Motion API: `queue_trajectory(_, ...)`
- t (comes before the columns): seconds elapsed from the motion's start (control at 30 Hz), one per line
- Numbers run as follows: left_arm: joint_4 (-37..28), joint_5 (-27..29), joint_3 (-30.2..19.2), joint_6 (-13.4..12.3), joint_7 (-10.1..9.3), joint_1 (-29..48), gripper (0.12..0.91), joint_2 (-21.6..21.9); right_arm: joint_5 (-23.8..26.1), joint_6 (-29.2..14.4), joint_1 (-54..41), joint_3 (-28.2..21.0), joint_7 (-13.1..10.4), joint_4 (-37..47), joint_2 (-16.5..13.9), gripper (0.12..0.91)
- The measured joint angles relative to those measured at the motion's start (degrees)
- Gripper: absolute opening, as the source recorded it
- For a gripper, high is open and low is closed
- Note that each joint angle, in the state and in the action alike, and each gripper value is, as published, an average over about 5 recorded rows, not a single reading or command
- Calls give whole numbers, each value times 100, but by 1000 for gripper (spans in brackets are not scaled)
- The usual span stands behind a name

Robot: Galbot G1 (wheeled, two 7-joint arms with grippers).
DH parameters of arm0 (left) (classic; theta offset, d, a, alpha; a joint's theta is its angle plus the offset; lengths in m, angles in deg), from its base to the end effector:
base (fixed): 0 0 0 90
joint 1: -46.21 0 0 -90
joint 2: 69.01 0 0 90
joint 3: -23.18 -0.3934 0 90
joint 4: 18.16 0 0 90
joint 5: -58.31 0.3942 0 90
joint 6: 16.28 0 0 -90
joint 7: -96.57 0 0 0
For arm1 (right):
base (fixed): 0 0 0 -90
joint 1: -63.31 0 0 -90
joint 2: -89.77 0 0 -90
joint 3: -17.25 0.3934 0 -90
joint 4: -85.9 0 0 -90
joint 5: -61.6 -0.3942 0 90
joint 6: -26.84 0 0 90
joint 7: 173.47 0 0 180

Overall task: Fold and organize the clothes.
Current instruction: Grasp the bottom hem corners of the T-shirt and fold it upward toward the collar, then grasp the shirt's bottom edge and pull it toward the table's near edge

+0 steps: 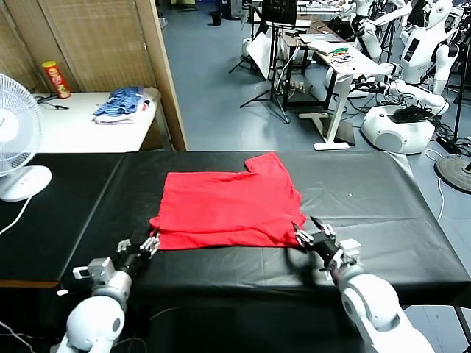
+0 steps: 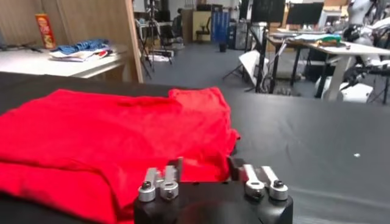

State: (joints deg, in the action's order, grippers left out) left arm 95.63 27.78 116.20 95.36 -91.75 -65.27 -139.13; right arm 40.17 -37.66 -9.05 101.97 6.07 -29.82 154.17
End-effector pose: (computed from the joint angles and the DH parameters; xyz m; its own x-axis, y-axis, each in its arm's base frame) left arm 0.2568 0.0976 -0.3310 -0.9350 0.0131 0.3545 -0.0391 0.9894 -0.1396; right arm 0.2720 -0.0666 -0.3117 -0.9009 -0.2287 0.3689 -0.2544 0.9669 -0.0219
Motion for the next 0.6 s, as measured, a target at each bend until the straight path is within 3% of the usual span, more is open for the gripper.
queue_trajectory(0.1, -20, -77, 33, 27, 24, -63, 794, -30, 58, -8, 28, -20, -10, 41, 33, 701)
queue_trajectory(0.23, -89, -206, 93, 34, 53, -103, 712, -49, 67, -8, 66, -51, -30, 140, 86, 516)
queue_trajectory(0.47, -229, -137, 109, 100, 169, -161, 329, -78, 56, -52, 188, -63, -58, 195, 151, 199)
queue_trajectory(0.6, -211, -114, 110, 110, 200, -209, 154, -102, 33, -21, 299, 7, -166, 81, 124, 125)
